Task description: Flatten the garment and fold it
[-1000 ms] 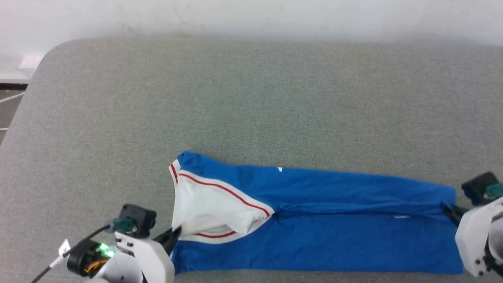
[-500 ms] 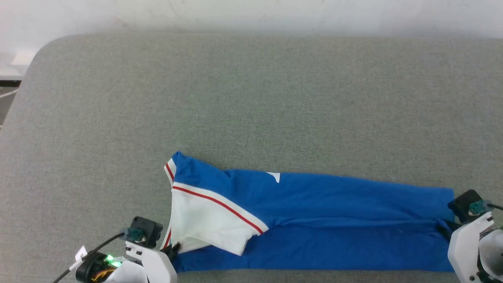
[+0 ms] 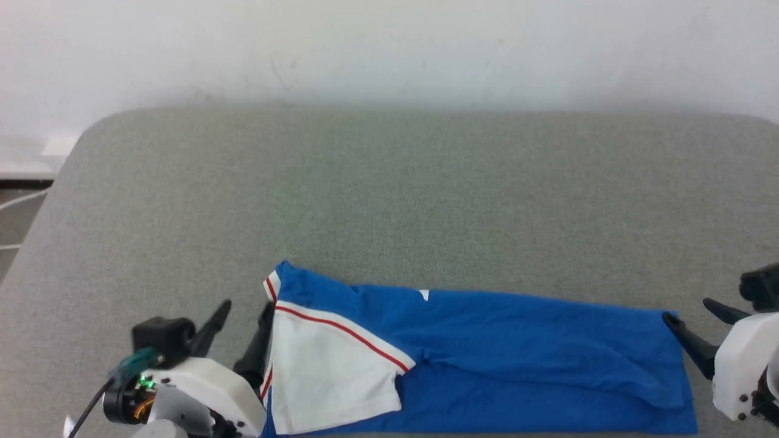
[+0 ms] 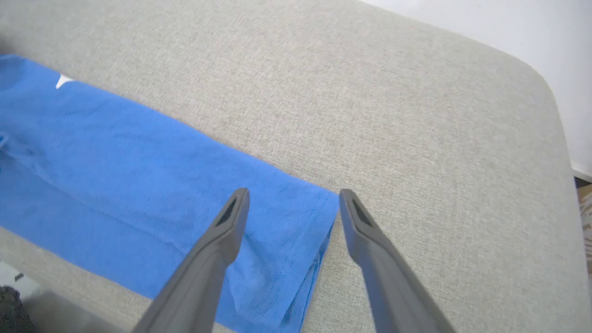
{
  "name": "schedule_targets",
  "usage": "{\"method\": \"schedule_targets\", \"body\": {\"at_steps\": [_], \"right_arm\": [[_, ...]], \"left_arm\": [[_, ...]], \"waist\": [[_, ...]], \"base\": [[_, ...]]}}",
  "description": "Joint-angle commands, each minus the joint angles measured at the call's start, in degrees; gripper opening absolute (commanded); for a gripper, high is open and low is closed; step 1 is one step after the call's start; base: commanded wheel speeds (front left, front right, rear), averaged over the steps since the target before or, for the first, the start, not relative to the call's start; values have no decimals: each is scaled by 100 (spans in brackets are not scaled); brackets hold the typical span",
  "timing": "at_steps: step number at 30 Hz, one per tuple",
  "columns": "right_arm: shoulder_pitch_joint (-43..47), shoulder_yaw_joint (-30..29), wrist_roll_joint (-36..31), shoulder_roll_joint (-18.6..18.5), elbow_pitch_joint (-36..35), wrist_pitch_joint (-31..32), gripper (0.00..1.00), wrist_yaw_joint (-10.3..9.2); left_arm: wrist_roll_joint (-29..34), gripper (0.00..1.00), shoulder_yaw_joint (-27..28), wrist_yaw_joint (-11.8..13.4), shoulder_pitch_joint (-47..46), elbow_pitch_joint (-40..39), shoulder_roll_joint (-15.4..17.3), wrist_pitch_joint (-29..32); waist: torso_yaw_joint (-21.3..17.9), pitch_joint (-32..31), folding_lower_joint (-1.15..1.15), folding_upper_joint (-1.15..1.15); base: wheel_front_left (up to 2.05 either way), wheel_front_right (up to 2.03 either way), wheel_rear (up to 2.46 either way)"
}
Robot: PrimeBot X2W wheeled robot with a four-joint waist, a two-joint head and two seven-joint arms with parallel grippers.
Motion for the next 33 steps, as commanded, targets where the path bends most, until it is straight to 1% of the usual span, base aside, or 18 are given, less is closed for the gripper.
{"method": "schedule_targets", "body": {"at_steps": [1,3,6,9,12,16,19,21,22,26,30,33], "right_arm": [[218,-357,37,305,-64,57,100,-11],[393,-820,-33,669,-77,100,100,-11],[628,-1509,-315,1289,-67,163,100,-11],[783,-2279,-640,2033,-23,229,100,-11],[885,-2773,-1113,2621,0,320,100,-11],[901,-3131,-1661,3131,114,407,100,-11],[819,-3357,-1911,3303,282,423,100,-11],[763,-3422,-2056,3350,425,419,100,-11],[763,-3422,-2056,3350,425,419,100,-11],[610,-3553,-2182,3399,763,395,100,-11],[427,-3614,-2191,3410,1126,336,100,-11],[347,-3536,-2179,3389,1412,317,100,-11]], "left_arm": [[-59,100,207,109,156,-70,-170,-449],[-38,100,421,225,254,-109,-332,-835],[156,100,820,379,397,-238,-624,-1049],[775,100,1468,463,567,-606,-1023,-1070],[1541,100,1965,334,866,-899,-1396,-1073],[2441,100,2308,47,1141,-1108,-1722,-1074],[2878,100,2528,-143,1209,-1269,-1992,-1074],[3128,100,2585,-312,1245,-1240,-2085,-1074],[3128,100,2585,-312,1245,-1240,-2085,-1074],[3429,100,2654,-606,1179,-1200,-2303,-1074],[3583,100,2773,-822,1080,-1159,-2510,-1075],[3672,100,2853,-957,1022,-1122,-2617,-1075]], "waist": [[-13,-171,0,0],[0,-219,0,0],[28,-250,0,0],[59,-250,0,0],[78,-234,0,0],[93,-181,0,0],[133,-111,0,0],[165,-40,0,0],[165,-40,0,0],[239,136,0,0],[319,334,0,0],[365,458,0,0]], "base": [[0,0,0],[0,0,0],[0,0,0],[0,0,0],[0,0,0],[0,0,0],[0,0,0],[0,0,0],[0,0,0],[0,0,0],[0,0,0],[0,0,0]]}}
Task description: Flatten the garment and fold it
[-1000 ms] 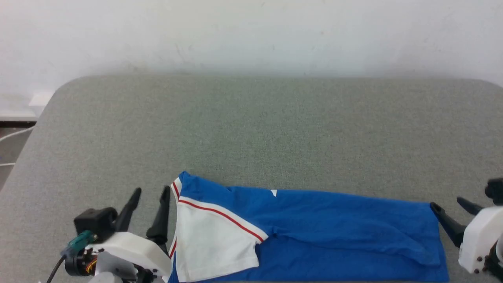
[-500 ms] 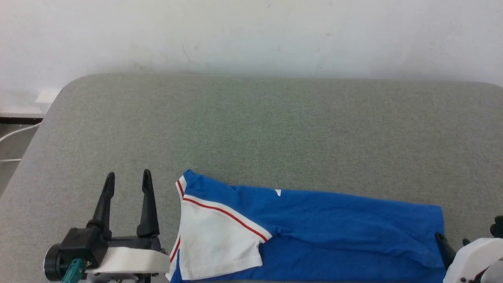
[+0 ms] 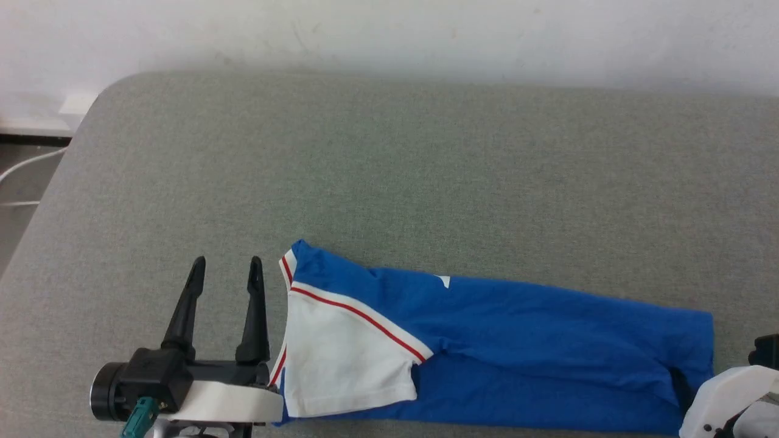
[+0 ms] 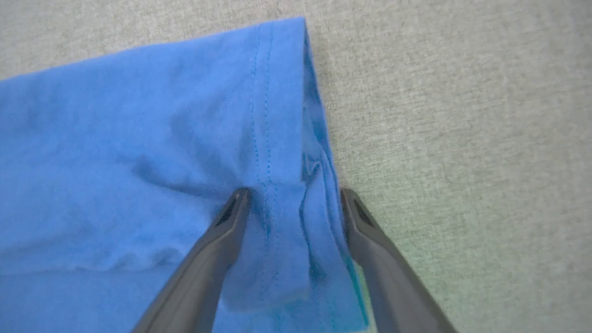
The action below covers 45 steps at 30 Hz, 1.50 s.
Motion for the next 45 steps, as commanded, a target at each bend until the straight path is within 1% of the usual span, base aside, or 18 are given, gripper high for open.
{"method": "schedule_targets", "body": {"at_steps": [1,5,6,7,8,10,14,18,24,28,31,35,40,45], "right_arm": [[-67,34,-5,7,140,-6,100,-5],[-86,207,33,-10,545,-25,100,-5],[-89,262,82,-6,625,-32,89,-5],[-93,326,131,-5,683,-60,7,-5],[-94,399,169,-17,719,-105,0,-5],[-111,480,236,-65,742,-226,0,-5],[-218,359,247,-294,690,-490,0,-5],[-349,41,168,-613,598,-622,0,-5],[-365,-603,-132,-1029,561,-619,0,-5],[-248,-727,-184,-1074,525,-594,0,-5],[-121,-607,-65,-986,309,-549,0,-5],[131,-303,74,-862,-251,-426,0,-5],[532,359,331,-789,-1213,-140,0,-5],[848,1040,685,-624,-2123,256,0,-5]], "left_arm": [[60,100,63,-72,-87,26,-58,-28],[128,100,208,-209,-165,67,-147,-28],[142,100,243,-238,-180,76,-165,-28],[154,100,274,-267,-192,86,-182,-28],[167,100,304,-293,-199,97,-197,-28],[194,100,363,-338,-199,118,-225,-28],[225,100,431,-419,-157,182,-274,-28],[229,100,457,-478,-130,256,-311,-28],[227,100,488,-530,-105,327,-342,-28],[217,100,516,-550,-50,356,-351,-28],[199,100,554,-556,2,380,-356,-28],[188,100,564,-578,76,434,-359,-28],[129,100,558,-583,152,470,-360,-28],[86,100,475,-586,231,492,-361,-28]], "waist": [[85,148,-1,0],[122,219,-1,0],[127,226,-1,0],[131,225,-1,0],[132,218,-1,0],[114,193,-1,0],[62,103,-1,0],[29,18,-1,0],[15,-82,-1,0],[1,-172,-1,0],[-30,-251,-1,0],[-44,-399,-1,0],[-15,-568,-1,0],[141,-715,-1,0]], "base": [[0,0,0],[0,0,0],[0,0,0],[0,0,0],[0,0,0],[0,0,0],[0,0,0],[0,0,0],[0,0,0],[0,0,0],[0,0,0],[0,0,0],[0,0,0],[0,0,0]]}}
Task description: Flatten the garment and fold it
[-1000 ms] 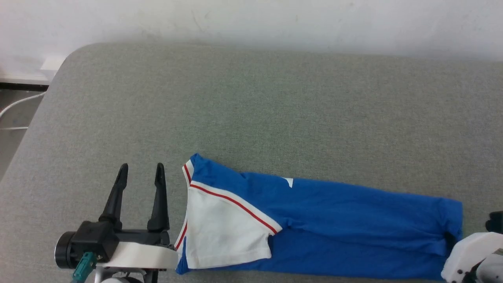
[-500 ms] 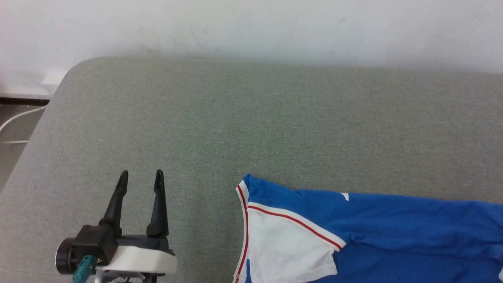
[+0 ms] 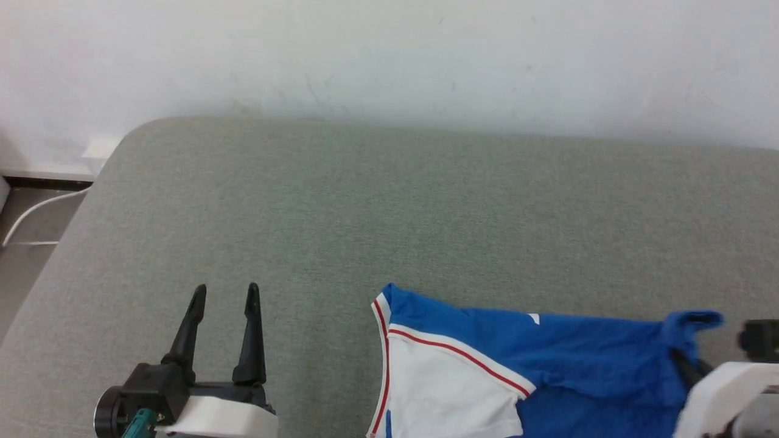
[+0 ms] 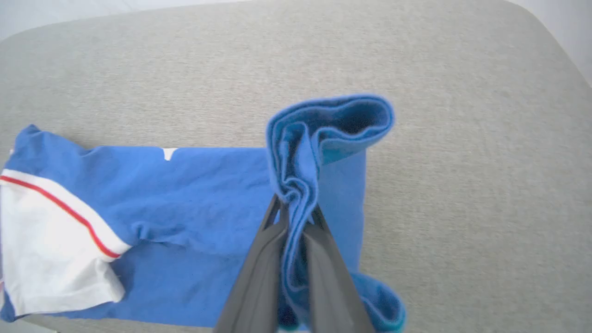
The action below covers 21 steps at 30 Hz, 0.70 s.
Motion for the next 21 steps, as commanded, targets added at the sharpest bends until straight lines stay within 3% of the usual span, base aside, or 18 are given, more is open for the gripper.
{"method": "schedule_targets", "body": {"at_steps": [1,6,11,21], "right_arm": [[101,243,111,113,-286,112,0,-10],[117,891,472,507,-823,407,0,-10],[-78,1404,948,795,-856,568,0,-10],[-751,2006,1494,855,360,-79,0,-10]], "left_arm": [[-35,100,-23,-58,82,26,-24,-28],[-30,100,-52,-72,122,46,-24,-28],[0,100,-41,-105,117,75,-24,-28],[42,100,-86,-175,-19,140,-24,-28]], "waist": [[145,-101,1,0],[396,-154,1,0],[659,-146,1,0],[1104,10,1,0]], "base": [[0,0,0],[0,0,0],[0,0,0],[0,0,0]]}}
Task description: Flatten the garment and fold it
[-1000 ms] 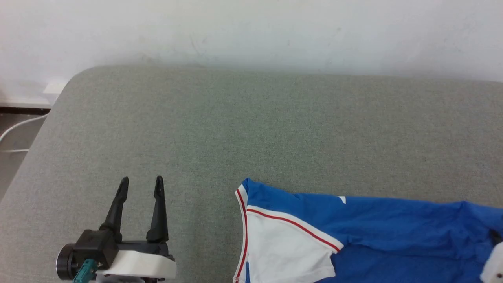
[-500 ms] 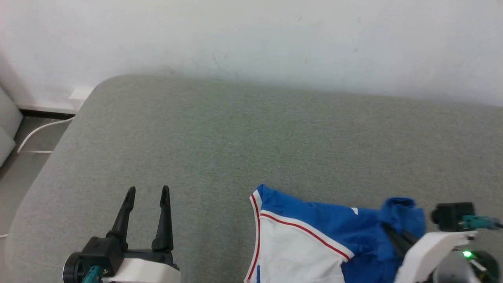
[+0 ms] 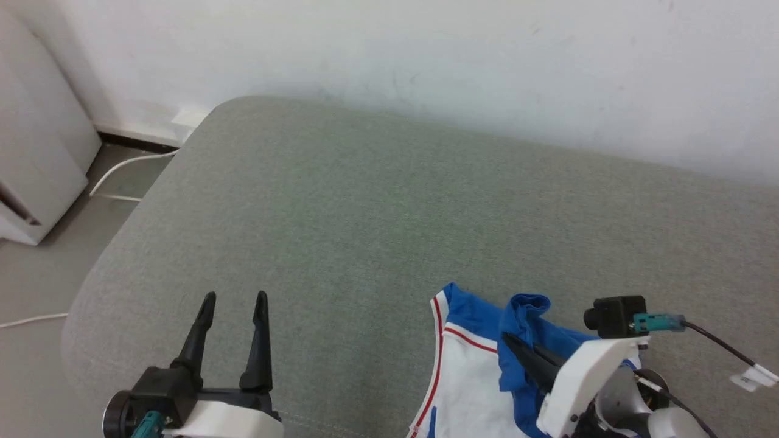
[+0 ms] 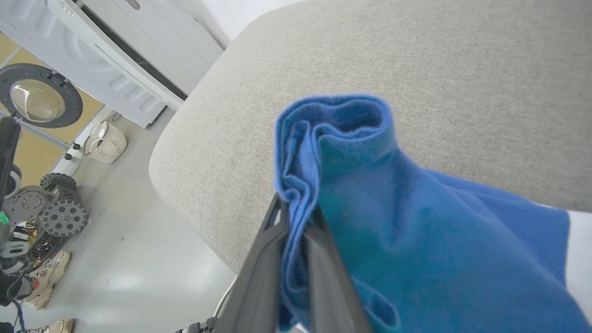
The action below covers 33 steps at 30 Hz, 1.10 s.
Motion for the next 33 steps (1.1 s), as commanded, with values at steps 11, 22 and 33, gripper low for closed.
{"method": "schedule_targets", "body": {"at_steps": [11,22,33], "right_arm": [[-971,916,350,14,1783,-773,100,-5],[-1551,1342,-178,-162,1758,-1137,100,-5],[-2004,648,-2032,-1581,1287,-2611,100,-5]], "left_arm": [[28,100,-98,-46,-189,102,-14,-27],[20,100,-42,12,-159,111,-14,-27],[-63,100,-15,60,-56,80,-14,-27]], "waist": [[277,248,0,0],[-73,34,0,0],[-751,-112,0,0]], "base": [[0,0,0],[0,0,0],[0,0,0]]}}
